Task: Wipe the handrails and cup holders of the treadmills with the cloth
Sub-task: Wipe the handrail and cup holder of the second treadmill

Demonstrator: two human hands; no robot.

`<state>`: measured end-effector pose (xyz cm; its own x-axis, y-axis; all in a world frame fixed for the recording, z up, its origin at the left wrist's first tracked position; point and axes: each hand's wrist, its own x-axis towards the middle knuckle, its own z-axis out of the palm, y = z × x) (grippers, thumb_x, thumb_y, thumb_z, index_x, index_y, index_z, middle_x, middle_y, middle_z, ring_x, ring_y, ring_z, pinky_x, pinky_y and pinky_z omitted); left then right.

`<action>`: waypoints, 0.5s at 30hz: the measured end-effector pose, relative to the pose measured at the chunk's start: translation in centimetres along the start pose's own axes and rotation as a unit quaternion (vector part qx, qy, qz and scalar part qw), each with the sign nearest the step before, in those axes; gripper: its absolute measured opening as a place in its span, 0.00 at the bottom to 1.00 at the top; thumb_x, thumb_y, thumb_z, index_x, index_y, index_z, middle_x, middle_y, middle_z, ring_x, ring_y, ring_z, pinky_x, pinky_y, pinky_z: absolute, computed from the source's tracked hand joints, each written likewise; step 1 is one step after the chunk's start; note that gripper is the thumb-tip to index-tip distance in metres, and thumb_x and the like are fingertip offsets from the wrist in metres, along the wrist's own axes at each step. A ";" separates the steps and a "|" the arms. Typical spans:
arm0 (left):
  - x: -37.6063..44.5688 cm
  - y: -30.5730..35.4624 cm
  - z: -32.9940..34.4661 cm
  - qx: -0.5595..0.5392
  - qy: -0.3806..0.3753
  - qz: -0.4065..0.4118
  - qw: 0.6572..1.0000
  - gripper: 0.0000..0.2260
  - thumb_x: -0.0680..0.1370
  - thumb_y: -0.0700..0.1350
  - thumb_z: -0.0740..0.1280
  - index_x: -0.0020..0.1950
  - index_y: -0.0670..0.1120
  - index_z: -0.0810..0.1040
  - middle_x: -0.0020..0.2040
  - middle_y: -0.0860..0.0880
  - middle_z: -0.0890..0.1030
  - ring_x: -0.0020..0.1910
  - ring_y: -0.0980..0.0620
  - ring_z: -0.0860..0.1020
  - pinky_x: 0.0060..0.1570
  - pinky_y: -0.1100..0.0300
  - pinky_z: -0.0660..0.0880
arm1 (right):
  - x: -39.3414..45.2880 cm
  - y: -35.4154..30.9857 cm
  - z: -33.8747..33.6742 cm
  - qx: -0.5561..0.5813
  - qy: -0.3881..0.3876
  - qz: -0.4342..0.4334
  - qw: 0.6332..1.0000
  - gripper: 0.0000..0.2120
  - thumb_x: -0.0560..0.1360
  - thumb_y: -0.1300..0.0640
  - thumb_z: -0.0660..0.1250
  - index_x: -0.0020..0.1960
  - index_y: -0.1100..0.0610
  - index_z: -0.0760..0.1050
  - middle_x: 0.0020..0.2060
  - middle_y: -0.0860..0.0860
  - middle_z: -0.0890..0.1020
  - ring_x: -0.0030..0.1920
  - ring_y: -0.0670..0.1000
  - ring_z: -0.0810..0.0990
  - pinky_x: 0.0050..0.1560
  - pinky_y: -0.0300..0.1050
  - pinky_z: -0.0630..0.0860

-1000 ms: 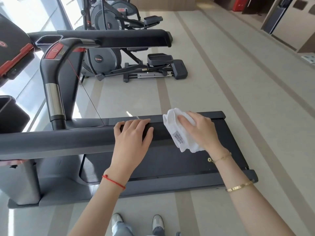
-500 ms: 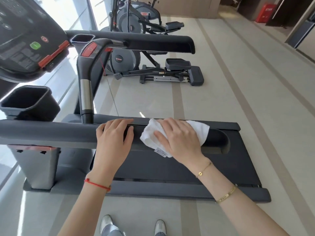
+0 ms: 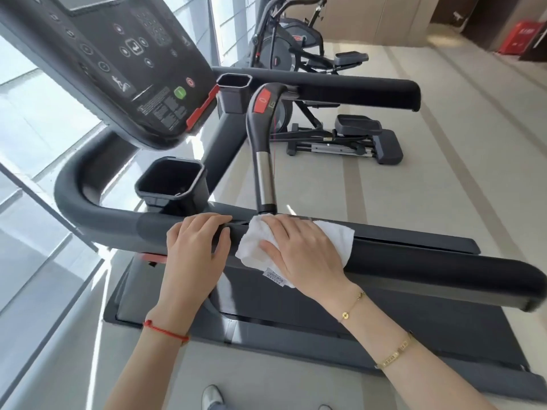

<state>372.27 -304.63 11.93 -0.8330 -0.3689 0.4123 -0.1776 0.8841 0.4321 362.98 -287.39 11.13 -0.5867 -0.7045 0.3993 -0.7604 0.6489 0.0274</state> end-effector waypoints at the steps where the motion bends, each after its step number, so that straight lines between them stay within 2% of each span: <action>1: 0.3 -1.4 -0.6 0.001 0.000 -0.003 1.000 0.09 0.80 0.43 0.64 0.58 0.49 0.80 0.56 0.54 0.80 0.59 0.51 0.76 0.65 0.52 0.63 | 0.9 -1.2 0.3 0.000 -0.001 0.001 1.000 0.24 0.83 0.42 0.46 0.65 0.54 0.73 0.53 0.47 0.79 0.51 0.50 0.79 0.53 0.44 0.75; 8: 2.5 -9.0 -4.2 -0.018 -0.025 0.002 1.000 0.10 0.80 0.42 0.63 0.59 0.48 0.80 0.55 0.54 0.81 0.56 0.51 0.77 0.64 0.48 0.68 | 6.9 -9.5 1.8 0.015 -0.048 0.021 0.999 0.25 0.83 0.42 0.44 0.65 0.55 0.73 0.52 0.48 0.79 0.49 0.51 0.79 0.52 0.45 0.74; 12: 3.5 -12.2 -6.0 -0.065 -0.037 0.019 0.997 0.11 0.80 0.41 0.62 0.60 0.48 0.79 0.53 0.53 0.81 0.52 0.50 0.79 0.56 0.44 0.74 | 9.0 -12.1 2.3 0.022 -0.078 0.049 0.995 0.27 0.83 0.41 0.42 0.61 0.54 0.74 0.50 0.49 0.80 0.48 0.51 0.78 0.51 0.46 0.73; 15: 4.1 -14.0 -7.0 -0.074 -0.044 0.027 0.996 0.10 0.80 0.42 0.63 0.59 0.47 0.79 0.53 0.52 0.81 0.49 0.48 0.80 0.54 0.44 0.76 | 9.0 -12.5 2.3 0.022 -0.065 0.067 0.995 0.25 0.83 0.42 0.45 0.59 0.54 0.76 0.48 0.48 0.81 0.46 0.50 0.80 0.49 0.46 0.75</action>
<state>374.96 -320.53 13.19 -0.8828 -0.2892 0.3703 -0.0565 0.8478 0.5273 366.50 -302.50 12.31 -0.7130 -0.6455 0.2737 -0.6825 0.7284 -0.0603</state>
